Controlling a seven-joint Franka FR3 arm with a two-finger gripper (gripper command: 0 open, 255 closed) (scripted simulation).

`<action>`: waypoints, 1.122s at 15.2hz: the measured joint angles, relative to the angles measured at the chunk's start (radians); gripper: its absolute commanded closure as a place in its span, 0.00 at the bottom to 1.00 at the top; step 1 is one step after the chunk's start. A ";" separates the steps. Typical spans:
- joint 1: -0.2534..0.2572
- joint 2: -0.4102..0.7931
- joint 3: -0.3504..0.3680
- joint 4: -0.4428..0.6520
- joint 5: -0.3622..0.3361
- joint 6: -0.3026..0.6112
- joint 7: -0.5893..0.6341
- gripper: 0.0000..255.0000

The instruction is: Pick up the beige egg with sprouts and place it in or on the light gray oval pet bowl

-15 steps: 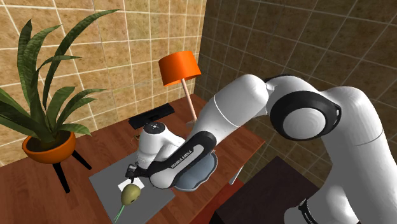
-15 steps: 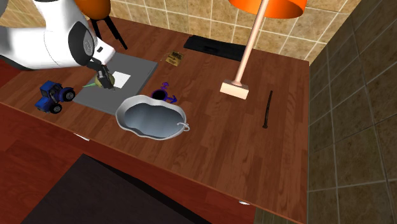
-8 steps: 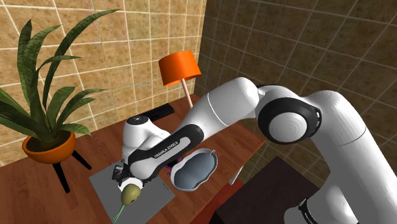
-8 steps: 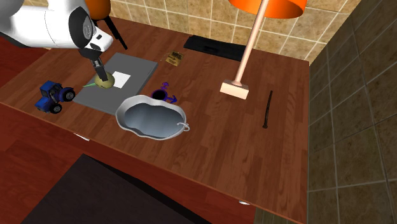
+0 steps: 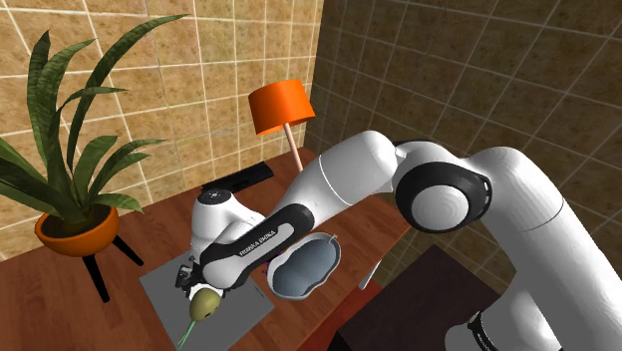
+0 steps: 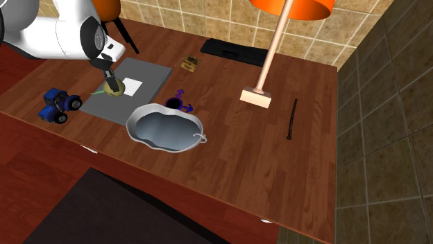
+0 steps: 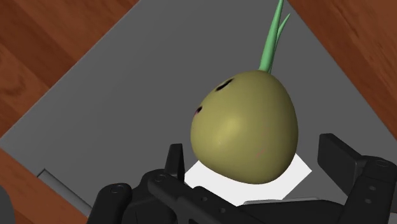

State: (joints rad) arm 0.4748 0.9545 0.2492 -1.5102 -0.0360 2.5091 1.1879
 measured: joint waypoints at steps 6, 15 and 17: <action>0.000 -0.001 0.000 0.001 0.000 0.000 0.000 1.00; -0.002 -0.016 0.002 -0.009 0.001 -0.005 0.002 1.00; -0.005 -0.038 0.005 -0.016 0.003 -0.015 0.002 1.00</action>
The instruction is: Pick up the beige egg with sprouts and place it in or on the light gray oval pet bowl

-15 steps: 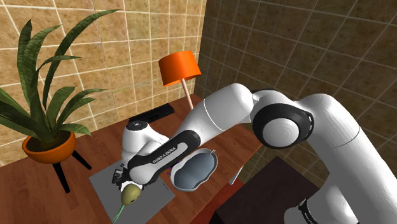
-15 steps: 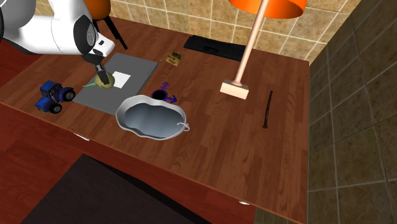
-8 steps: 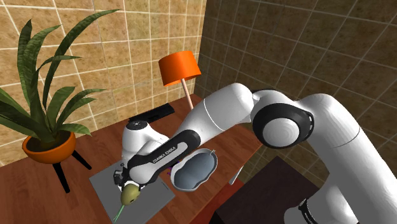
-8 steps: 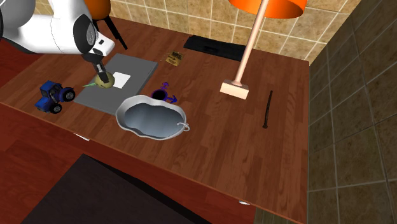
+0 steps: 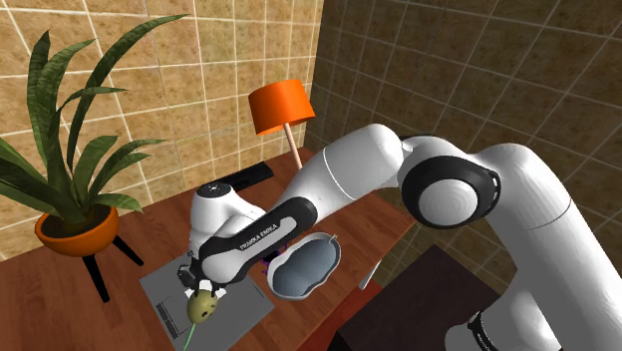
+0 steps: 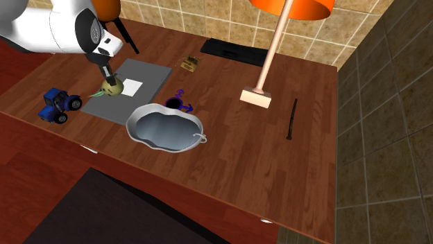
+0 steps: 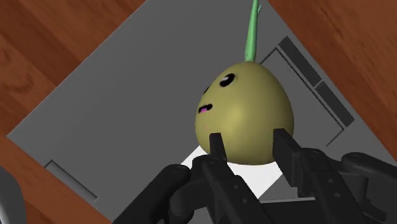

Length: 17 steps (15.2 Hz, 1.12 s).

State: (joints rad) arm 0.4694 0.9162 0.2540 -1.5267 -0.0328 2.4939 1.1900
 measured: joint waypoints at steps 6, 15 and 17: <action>-0.007 -0.050 0.007 -0.020 0.005 -0.035 0.003 0.00; 0.186 0.001 -0.094 -0.111 -0.034 0.247 0.245 0.00; 0.201 0.027 -0.104 -0.098 -0.036 0.270 0.260 0.00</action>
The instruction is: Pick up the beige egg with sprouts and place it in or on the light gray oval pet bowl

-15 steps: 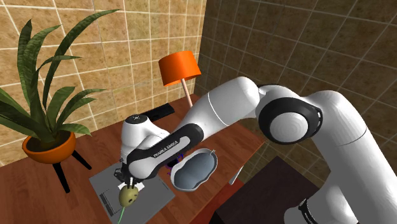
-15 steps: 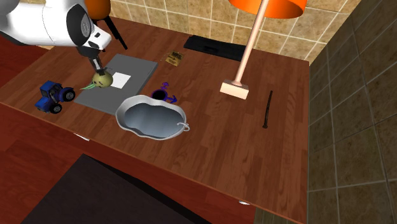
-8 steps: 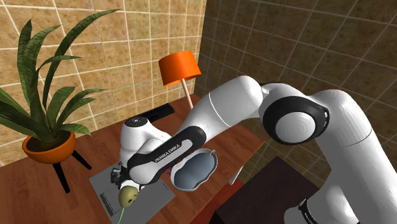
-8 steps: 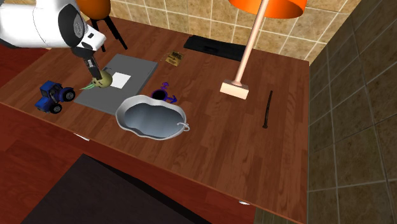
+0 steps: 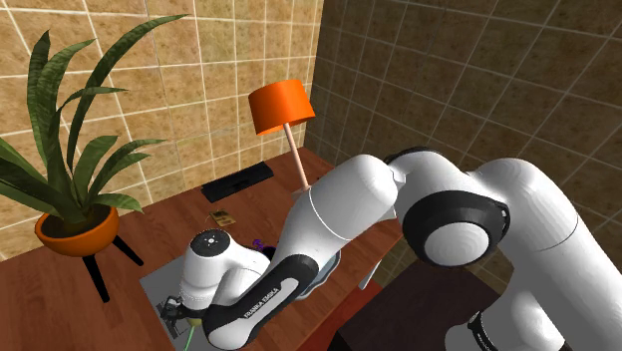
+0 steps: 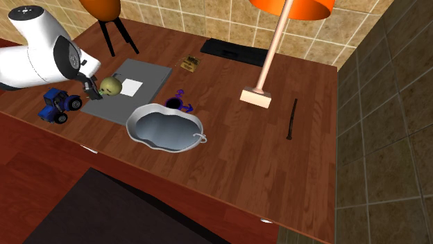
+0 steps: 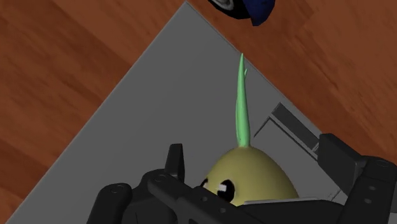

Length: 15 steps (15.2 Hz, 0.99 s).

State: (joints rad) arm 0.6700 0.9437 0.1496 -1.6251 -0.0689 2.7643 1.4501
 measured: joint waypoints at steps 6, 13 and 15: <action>0.017 0.074 -0.010 0.061 -0.003 0.017 0.009 0.00; 0.019 0.081 -0.011 0.068 -0.003 0.018 0.010 1.00; 0.019 0.081 -0.011 0.068 -0.003 0.017 0.010 1.00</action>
